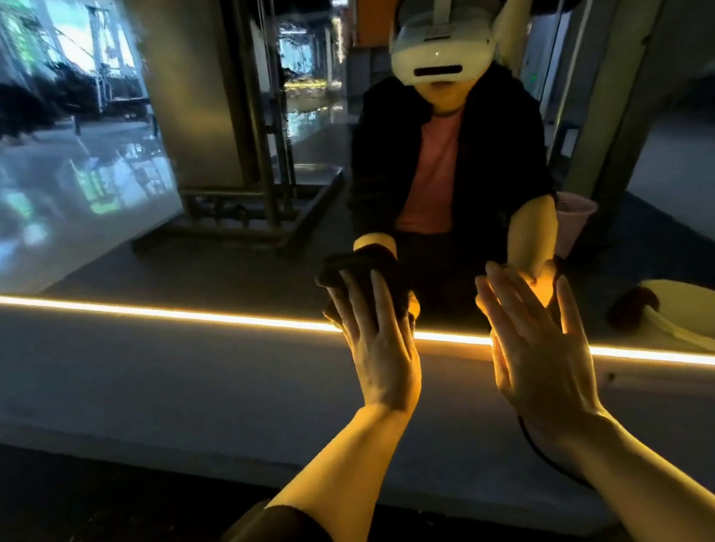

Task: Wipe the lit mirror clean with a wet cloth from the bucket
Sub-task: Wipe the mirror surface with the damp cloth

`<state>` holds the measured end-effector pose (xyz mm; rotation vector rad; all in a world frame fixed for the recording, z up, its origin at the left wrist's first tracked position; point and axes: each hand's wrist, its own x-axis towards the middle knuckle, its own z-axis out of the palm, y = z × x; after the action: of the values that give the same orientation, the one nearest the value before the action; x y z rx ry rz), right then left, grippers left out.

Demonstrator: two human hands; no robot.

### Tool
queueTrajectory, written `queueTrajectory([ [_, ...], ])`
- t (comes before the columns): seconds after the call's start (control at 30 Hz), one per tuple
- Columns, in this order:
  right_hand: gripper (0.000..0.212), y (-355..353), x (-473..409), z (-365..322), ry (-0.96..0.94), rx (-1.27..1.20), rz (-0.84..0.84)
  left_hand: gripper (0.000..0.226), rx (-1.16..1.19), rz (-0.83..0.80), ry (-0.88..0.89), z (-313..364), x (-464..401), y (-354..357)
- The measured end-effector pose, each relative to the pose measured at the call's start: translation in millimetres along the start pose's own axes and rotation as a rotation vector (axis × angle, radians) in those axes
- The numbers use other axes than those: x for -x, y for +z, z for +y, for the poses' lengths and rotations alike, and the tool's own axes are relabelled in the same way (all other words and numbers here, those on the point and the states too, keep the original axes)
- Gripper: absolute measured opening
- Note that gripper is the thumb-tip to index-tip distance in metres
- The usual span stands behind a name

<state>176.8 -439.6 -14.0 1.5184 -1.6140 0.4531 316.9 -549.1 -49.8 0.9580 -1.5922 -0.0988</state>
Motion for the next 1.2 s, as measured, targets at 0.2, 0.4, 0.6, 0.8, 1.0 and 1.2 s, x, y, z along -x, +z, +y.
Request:
queueTrajectory([
  [0.2, 0.052, 5, 14, 7, 0.078, -0.095, 0.067, 0.097, 0.017, -0.224, 0.26, 41, 40, 26],
  [0.4, 0.06, -2, 26, 16, 0.257, -0.182, 0.113, 0.095, -0.068, -0.25, 0.372, 43, 27, 28],
  [0.6, 0.07, -20, -2, 27, 0.312, -0.174, 0.12, 0.084, -0.073, -0.155, 0.478, 84, -77, -9],
  [0.8, 0.059, -55, -71, 38, 0.292, -0.106, 0.155, 0.076, -0.086, -0.113, 0.422, 116, -133, -29],
  [1.0, 0.068, -64, -75, 46, 0.266, -0.033, 0.149, 0.08, -0.17, -0.174, 0.496, 72, -131, -50],
  [1.2, 0.063, -87, -131, 40, 0.227, -0.015, 0.241, 0.071, -0.067, -0.088, 0.311, 127, -191, -62],
])
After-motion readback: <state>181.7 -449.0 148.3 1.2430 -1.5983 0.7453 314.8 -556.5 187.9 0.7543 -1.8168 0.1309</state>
